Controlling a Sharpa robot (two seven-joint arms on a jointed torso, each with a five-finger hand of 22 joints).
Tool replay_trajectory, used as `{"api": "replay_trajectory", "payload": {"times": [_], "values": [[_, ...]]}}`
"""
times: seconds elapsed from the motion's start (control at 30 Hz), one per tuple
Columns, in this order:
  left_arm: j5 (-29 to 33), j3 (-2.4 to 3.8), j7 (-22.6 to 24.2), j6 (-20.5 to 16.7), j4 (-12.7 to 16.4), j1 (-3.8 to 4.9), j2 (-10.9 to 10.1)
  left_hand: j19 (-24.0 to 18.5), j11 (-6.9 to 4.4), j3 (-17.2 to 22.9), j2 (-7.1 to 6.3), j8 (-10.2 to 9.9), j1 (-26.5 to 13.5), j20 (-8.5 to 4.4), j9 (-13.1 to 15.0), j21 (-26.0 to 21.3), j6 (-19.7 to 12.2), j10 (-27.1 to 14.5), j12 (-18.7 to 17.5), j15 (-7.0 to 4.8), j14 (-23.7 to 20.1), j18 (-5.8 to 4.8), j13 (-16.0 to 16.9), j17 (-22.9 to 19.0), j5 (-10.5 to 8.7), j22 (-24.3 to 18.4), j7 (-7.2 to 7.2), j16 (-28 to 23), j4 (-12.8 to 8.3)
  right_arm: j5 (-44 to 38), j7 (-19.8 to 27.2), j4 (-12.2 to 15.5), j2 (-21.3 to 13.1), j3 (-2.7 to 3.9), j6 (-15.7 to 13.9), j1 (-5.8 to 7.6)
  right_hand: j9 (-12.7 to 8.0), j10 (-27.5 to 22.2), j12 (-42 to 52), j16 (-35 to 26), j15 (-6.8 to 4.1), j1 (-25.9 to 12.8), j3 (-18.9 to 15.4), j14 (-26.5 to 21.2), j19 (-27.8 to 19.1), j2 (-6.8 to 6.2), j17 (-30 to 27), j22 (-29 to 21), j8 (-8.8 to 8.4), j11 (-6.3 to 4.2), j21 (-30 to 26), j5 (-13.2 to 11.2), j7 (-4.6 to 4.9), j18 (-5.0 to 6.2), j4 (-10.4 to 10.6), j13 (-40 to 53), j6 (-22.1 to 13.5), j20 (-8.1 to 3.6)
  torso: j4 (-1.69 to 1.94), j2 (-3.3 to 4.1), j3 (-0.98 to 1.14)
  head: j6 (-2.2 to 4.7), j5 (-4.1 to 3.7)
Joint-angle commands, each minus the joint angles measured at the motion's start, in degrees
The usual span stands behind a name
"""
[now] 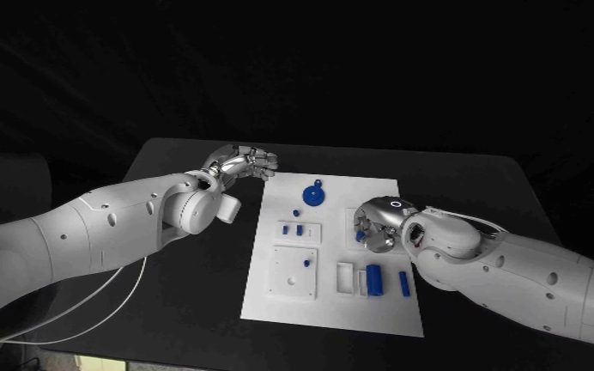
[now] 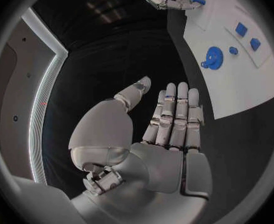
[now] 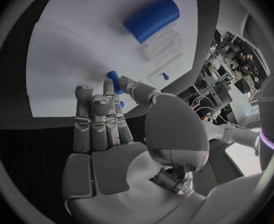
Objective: Assemble the parts on the task board
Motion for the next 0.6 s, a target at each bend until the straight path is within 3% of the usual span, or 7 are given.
{"api": "replay_trajectory", "payload": {"times": [0.03, 0.6], "values": [[0.0, 0.04, 0.4, 0.5, 0.1, 0.06, 0.1, 0.2, 0.27, -0.1, -0.18, 0.3, -0.3, 0.30, -0.1, -0.2, -0.4, 0.3, -0.2, -0.18, 0.4, 0.77, -0.1, 0.1, -0.05, 0.1, -0.01, -0.2, 0.3, -1.3, -0.1, 0.0, 0.2, -0.05, -0.1, -0.25, 0.1, 0.6, 0.5, 0.4, -0.35, -0.1, 0.5, 0.1, 0.3, 0.82, 0.1, 1.2, 0.49, -0.20, 0.3, -0.3, -0.16, 3.57, -0.1, 0.2, 0.8, 0.01, -0.04, 0.01, 0.03, -0.08, 0.06], [0.0, 0.04, 0.4, 0.6, 0.0, 0.06, 0.0, 0.2, 0.27, -0.1, -0.19, 0.3, -0.2, 0.29, -0.1, -0.3, -0.5, 0.3, -0.2, -0.18, 0.4, 0.77, -0.1, 0.1, -0.05, 0.1, -0.01, -0.3, 0.3, -2.3, -0.7, -0.4, 0.7, -0.07, -1.5, -0.75, 0.4, 2.1, 1.4, 0.3, -0.98, -0.7, 1.4, 0.3, 0.5, 2.05, 0.0, 1.1, 1.26, -0.86, 0.6, -0.3, -0.85, 3.57, -1.0, 0.8, 2.5, -0.04, -0.05, 0.01, 0.03, -0.21, -0.10]]}}
